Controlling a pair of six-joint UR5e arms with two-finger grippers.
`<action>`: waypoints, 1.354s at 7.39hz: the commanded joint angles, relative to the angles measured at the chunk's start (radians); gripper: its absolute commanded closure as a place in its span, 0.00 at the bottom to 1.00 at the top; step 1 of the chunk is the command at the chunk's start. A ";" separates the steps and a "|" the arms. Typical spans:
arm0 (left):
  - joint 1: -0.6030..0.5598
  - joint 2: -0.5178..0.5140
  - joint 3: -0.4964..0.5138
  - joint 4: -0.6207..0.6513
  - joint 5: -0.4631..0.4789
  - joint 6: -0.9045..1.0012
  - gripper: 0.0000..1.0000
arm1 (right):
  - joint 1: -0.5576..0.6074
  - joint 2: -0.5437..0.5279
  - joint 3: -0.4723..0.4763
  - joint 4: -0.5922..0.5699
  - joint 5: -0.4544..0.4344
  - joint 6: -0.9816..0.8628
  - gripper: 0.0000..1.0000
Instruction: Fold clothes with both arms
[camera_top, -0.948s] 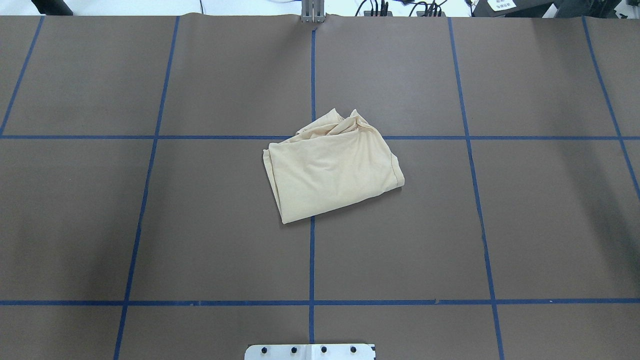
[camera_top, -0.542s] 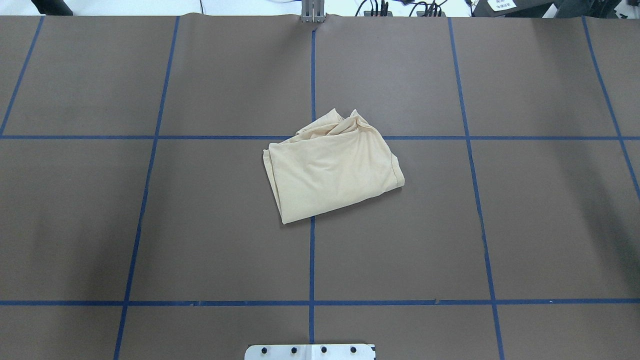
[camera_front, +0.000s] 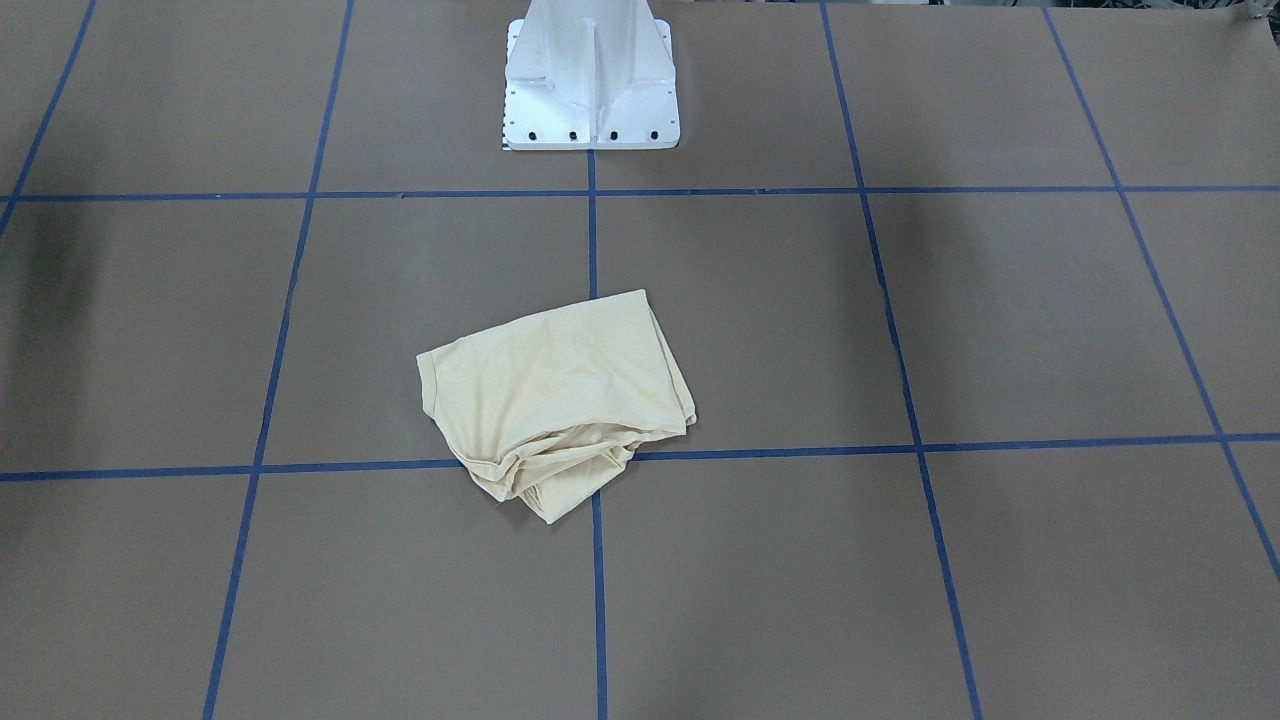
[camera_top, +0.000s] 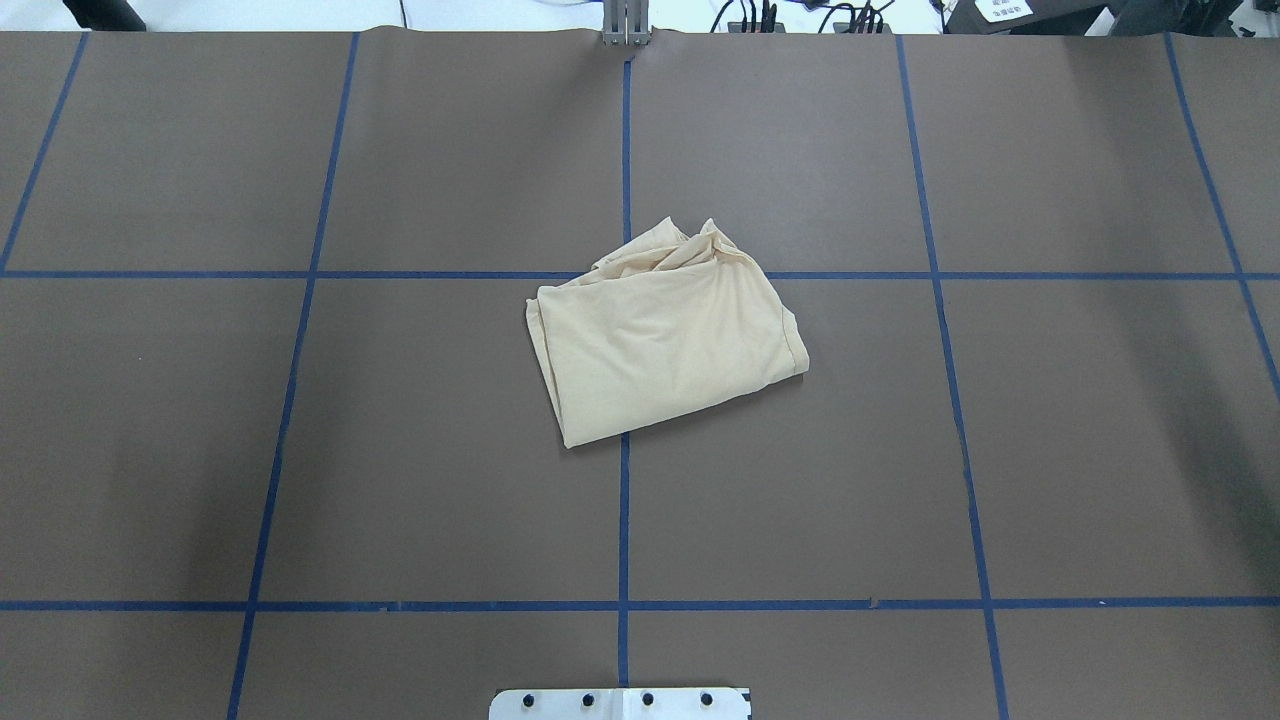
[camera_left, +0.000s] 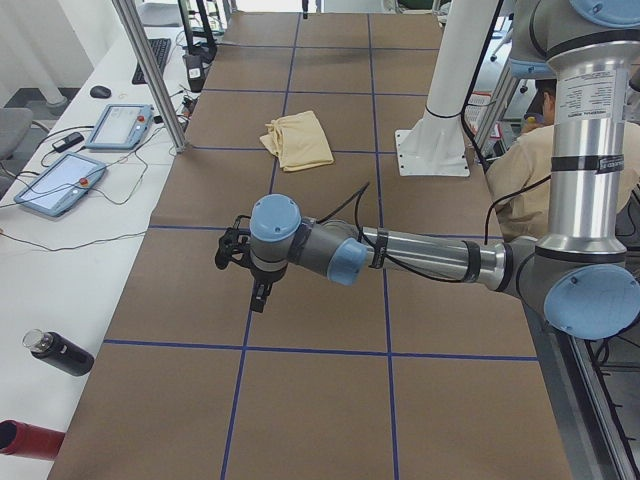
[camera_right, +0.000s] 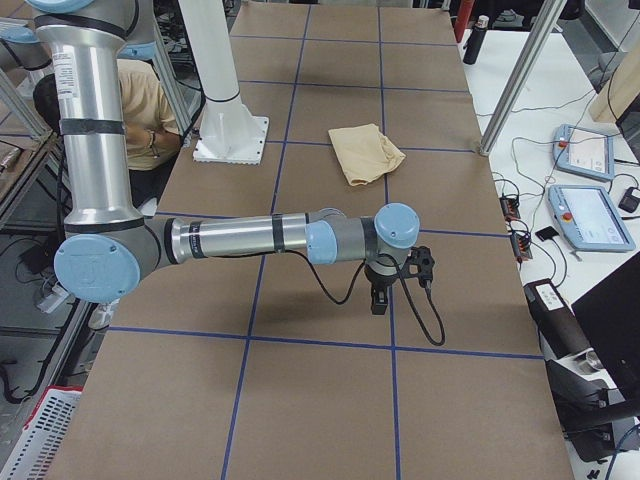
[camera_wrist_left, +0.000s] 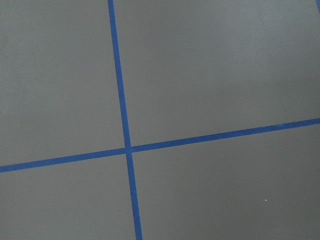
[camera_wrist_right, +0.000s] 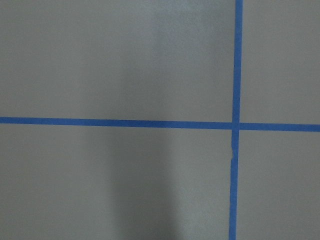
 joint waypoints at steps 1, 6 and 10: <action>-0.001 0.005 -0.046 0.006 0.006 0.001 0.00 | -0.001 0.012 0.000 0.007 0.011 0.002 0.00; 0.006 0.002 -0.038 0.003 0.104 0.004 0.00 | -0.042 -0.081 0.072 0.021 -0.082 0.014 0.00; 0.006 -0.042 0.068 0.004 0.090 0.002 0.00 | -0.044 -0.080 0.094 0.018 -0.151 0.017 0.00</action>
